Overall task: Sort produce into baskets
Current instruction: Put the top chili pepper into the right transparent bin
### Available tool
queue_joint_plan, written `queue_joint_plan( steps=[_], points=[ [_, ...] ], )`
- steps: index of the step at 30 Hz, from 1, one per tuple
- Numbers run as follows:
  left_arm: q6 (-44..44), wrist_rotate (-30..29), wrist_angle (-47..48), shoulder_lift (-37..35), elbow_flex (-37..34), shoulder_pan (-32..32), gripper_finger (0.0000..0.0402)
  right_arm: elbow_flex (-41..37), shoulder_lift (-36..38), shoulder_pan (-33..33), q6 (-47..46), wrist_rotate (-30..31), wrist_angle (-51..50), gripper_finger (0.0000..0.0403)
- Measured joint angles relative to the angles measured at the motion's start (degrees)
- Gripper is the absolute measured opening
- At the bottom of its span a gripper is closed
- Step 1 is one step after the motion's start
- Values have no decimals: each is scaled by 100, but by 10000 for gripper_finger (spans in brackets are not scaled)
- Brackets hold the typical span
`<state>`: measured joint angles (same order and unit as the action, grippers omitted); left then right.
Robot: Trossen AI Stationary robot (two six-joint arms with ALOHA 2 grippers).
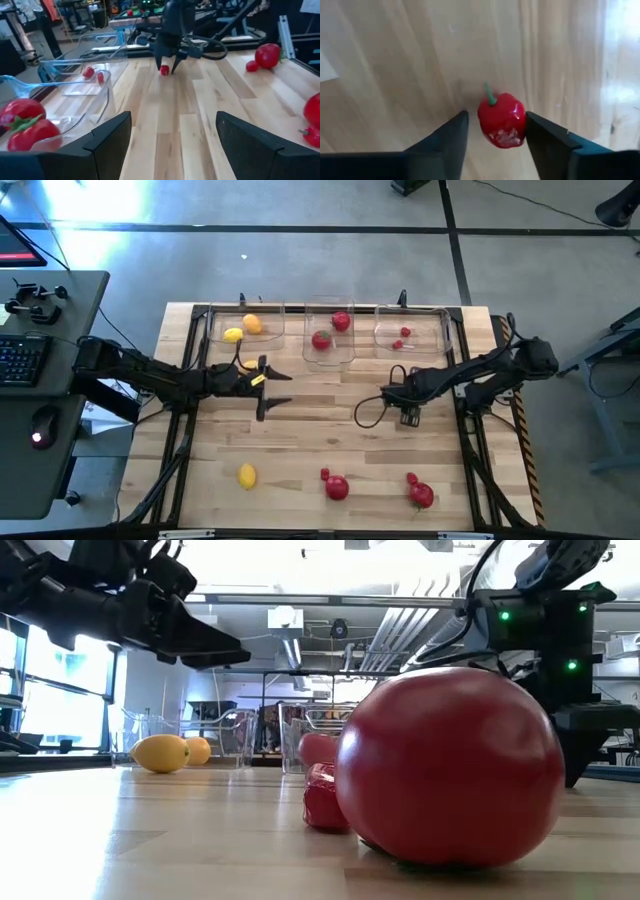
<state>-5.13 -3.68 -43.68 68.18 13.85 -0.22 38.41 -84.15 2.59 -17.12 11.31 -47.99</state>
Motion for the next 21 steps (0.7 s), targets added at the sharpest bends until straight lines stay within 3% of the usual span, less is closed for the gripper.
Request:
queue_joint_plan(
  steps=[10,13,17,21],
  points=[
    [48,-24,12,0,0,-60,278,474,17,4,225,-104,-66,50],
    [61,-24,48,0,0,-60,278,914,17,5,425,-136,-113,40],
    [193,-22,131,2,0,-60,278,1571,17,-95,817,533,-107,48],
    [529,2,214,2,0,-60,278,2205,19,-711,889,1062,-107,53]
  ],
)
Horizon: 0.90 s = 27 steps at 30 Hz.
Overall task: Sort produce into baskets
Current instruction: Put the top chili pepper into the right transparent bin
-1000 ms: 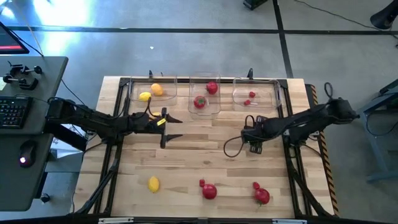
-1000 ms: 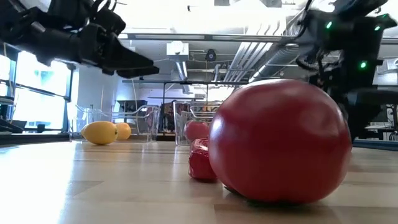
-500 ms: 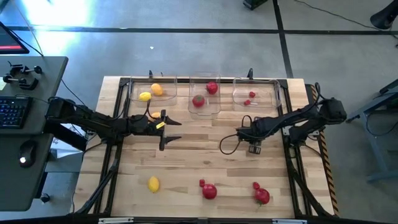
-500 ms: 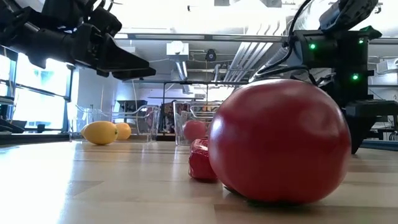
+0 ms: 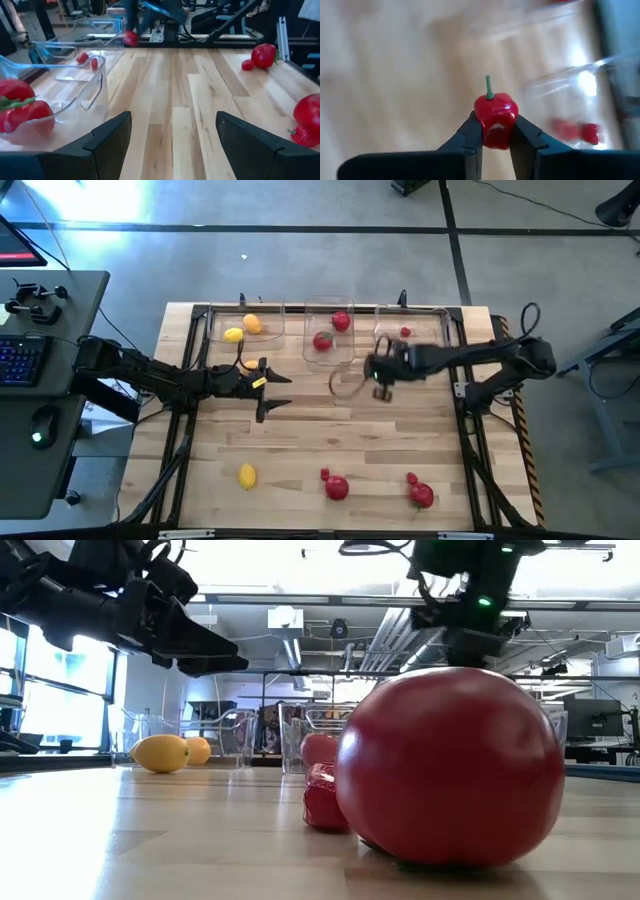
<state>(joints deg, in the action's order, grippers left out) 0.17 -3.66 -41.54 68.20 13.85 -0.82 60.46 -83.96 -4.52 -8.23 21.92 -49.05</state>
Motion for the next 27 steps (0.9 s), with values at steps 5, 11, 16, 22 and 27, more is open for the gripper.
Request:
queue_joint_plan(
  steps=[5,11,16,22,27],
  points=[
    [279,0,-20,0,0,0,278,540,4,-1109,-345,469,41,54],
    [277,2,-30,0,2,0,278,452,-20,-2504,-208,-155,211,55],
    [275,2,-32,0,2,0,278,-228,-44,-3434,118,-1057,1060,55],
    [269,-9,-37,0,2,4,278,-775,-42,-4160,187,-1683,1916,55],
    [269,-15,-39,0,4,4,278,-1027,-42,-4451,230,-1894,2099,55]
  ],
)
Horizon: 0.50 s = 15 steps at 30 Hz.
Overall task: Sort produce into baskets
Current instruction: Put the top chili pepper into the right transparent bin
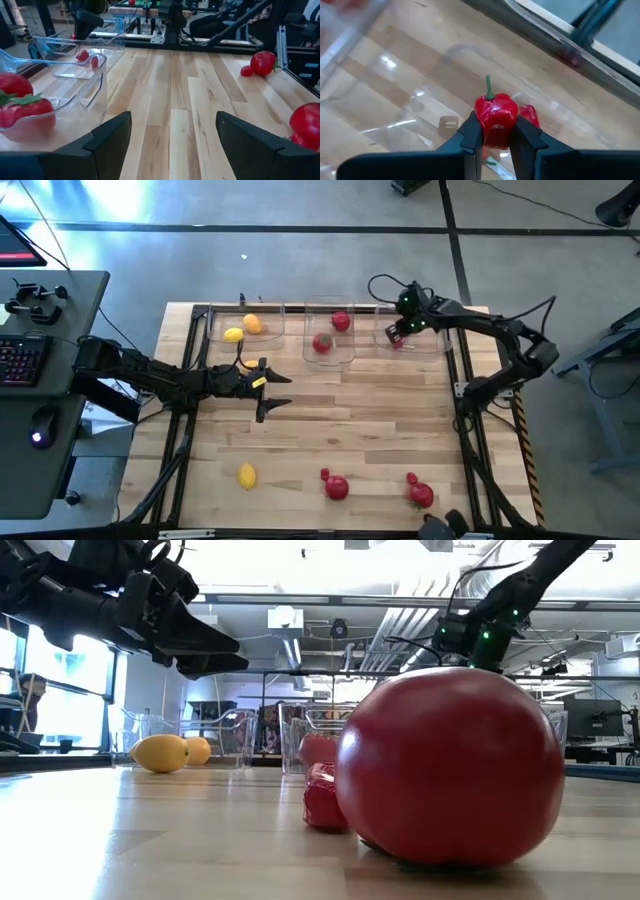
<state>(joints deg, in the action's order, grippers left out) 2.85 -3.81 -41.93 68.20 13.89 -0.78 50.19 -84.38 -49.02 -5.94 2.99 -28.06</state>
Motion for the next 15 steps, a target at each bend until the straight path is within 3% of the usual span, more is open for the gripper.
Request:
queue_joint_plan(
  steps=[6,15],
  points=[
    [0,-12,0,0,0,0,278,-206,0,-89,86,-9,220,73],
    [9,-9,-37,0,2,-2,278,-249,-362,-82,47,29,363,151]
  ],
)
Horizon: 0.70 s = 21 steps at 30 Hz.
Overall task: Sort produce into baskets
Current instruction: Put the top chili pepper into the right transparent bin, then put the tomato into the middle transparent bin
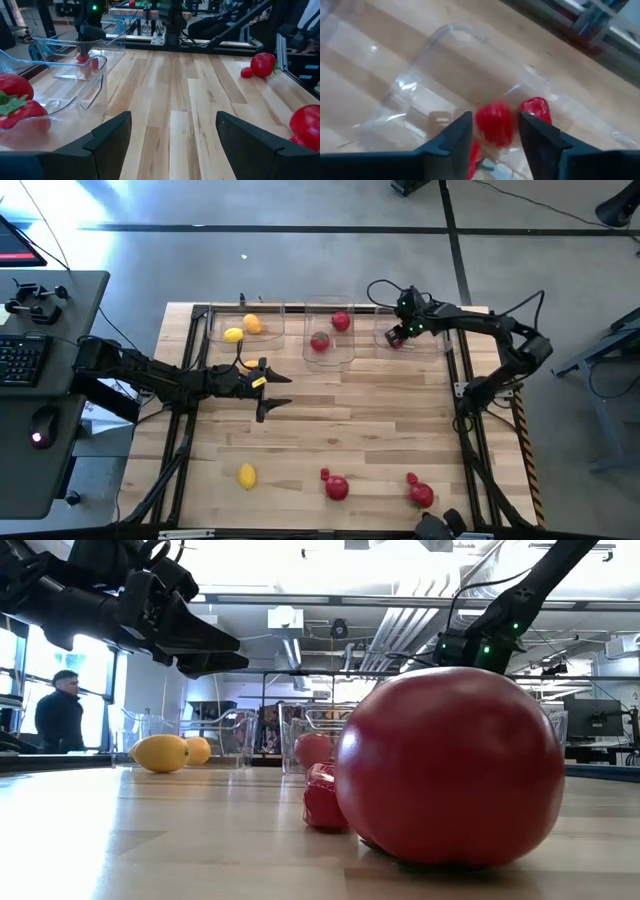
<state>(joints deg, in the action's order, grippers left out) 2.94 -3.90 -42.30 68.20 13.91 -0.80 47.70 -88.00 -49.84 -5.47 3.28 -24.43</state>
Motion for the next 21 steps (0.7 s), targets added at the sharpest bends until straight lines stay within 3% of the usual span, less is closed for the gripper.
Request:
queue_joint_plan(
  steps=[6,11,16,21],
  points=[
    [-6,0,2,2,0,-2,278,96,81,143,102,660,-217,203],
    [-9,0,2,2,0,2,278,326,613,544,296,700,-883,241],
    [-13,0,3,2,0,2,278,328,1386,1393,204,806,-1537,262],
    [-13,0,3,2,0,2,278,331,2085,2733,-178,1101,-2171,266]
  ],
)
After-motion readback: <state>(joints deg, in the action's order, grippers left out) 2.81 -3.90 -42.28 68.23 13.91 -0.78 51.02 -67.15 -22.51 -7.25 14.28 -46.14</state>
